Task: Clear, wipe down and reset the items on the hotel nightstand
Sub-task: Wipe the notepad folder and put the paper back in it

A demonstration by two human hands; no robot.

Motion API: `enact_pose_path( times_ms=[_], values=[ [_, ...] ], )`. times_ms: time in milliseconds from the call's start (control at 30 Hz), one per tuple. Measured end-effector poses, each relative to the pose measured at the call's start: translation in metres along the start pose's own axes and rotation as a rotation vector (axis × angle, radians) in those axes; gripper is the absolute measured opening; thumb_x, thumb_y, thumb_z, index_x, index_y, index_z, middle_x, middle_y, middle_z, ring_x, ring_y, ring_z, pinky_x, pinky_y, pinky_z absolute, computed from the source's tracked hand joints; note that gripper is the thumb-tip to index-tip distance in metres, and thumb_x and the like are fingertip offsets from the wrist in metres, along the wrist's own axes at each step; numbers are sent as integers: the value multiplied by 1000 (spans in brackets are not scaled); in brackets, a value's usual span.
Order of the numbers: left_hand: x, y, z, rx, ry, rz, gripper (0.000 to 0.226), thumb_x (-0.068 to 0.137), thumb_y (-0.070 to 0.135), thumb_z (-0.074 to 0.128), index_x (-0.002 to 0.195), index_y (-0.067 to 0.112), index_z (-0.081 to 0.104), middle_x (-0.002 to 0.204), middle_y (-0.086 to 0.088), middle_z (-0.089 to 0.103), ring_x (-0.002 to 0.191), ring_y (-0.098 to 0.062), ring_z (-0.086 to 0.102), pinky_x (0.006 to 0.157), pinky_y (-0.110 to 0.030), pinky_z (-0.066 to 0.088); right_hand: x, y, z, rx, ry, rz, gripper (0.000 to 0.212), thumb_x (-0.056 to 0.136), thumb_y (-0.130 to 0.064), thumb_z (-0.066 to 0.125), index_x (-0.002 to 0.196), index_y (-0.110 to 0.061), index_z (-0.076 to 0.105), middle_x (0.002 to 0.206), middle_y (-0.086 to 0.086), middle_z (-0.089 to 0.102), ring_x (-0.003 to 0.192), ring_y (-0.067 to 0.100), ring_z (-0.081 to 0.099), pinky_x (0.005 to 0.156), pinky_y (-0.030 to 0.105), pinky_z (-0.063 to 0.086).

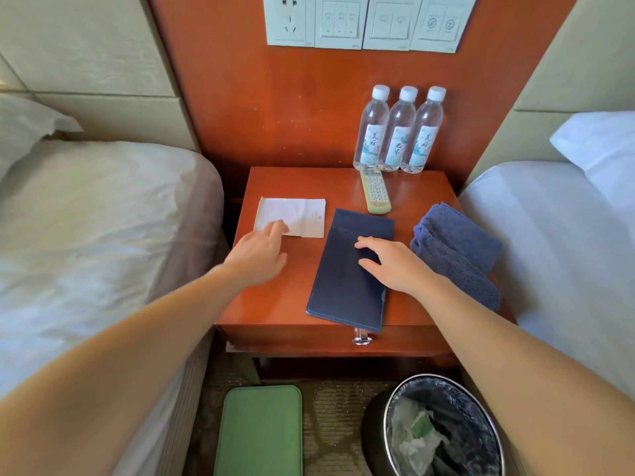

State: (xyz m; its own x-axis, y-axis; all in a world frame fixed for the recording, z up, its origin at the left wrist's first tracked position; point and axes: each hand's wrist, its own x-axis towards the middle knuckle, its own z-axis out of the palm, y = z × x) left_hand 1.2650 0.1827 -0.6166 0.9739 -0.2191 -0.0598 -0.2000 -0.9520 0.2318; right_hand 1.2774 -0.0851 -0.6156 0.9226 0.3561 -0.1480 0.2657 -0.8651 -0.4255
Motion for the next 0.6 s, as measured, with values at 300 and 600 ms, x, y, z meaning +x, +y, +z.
enact_pose_path(
  times_ms=[300,600],
  values=[
    [-1,-5,-7,390,-2,18,27,99,16,43,123,13,56,114,-4,59,101,-30,62,67,-34,44,4,-49,25,349,140,107,27,100,-15,46,115,-24,66,100,-5,70,91,12,65,83,30,52],
    [-16,16,-9,182,278,135,17,89,23,56,85,12,69,80,-5,64,65,-38,64,54,-32,42,15,-89,31,998,126,432,26,94,-31,60,107,-10,68,88,7,74,75,17,73,66,29,60]
  ],
)
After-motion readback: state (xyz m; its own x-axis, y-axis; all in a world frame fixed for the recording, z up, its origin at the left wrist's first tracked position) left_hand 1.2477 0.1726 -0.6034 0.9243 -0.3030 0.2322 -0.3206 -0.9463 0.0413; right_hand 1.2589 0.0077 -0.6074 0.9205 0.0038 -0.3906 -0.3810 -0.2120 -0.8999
